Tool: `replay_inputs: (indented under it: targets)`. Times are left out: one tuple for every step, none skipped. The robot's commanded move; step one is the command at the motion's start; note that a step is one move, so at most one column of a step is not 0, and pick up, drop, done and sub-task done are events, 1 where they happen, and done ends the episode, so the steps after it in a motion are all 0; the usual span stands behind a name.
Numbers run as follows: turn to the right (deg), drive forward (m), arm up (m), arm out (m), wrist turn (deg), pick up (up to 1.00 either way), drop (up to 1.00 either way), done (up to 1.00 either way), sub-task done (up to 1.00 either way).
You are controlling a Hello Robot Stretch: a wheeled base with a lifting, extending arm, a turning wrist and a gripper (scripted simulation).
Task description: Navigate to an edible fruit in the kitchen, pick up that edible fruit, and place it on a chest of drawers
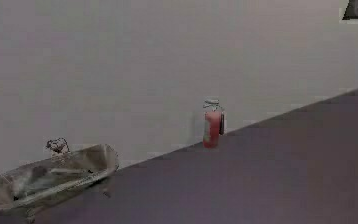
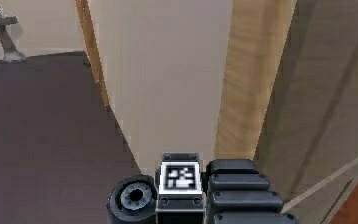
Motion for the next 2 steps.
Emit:
replay_inputs:
  targets:
    - [-18.0, 0.0, 0.0, 0.0, 0.0, 0.0, 0.0, 0.0, 0.0]
    - [0.0, 0.15, 0.0, 0.0, 0.0, 0.0, 0.0, 0.0, 0.0]
